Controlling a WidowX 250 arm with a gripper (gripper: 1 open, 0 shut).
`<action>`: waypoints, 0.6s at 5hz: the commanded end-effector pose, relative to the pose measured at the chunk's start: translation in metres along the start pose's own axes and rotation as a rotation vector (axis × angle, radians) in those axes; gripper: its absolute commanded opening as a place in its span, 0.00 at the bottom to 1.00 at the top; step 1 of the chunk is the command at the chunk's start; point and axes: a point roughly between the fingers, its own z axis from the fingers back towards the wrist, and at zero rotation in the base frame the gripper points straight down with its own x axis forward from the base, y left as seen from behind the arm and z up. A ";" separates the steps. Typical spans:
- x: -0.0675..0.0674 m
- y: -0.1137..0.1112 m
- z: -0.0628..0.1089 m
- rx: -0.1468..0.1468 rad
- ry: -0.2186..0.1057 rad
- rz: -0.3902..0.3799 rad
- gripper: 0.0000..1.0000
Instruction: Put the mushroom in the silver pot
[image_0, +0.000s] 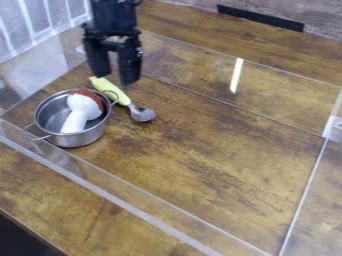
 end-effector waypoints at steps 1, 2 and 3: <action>0.011 -0.014 0.014 0.006 -0.088 -0.014 1.00; 0.006 -0.010 -0.002 -0.007 -0.071 0.025 1.00; 0.007 -0.012 -0.003 -0.018 -0.068 0.011 1.00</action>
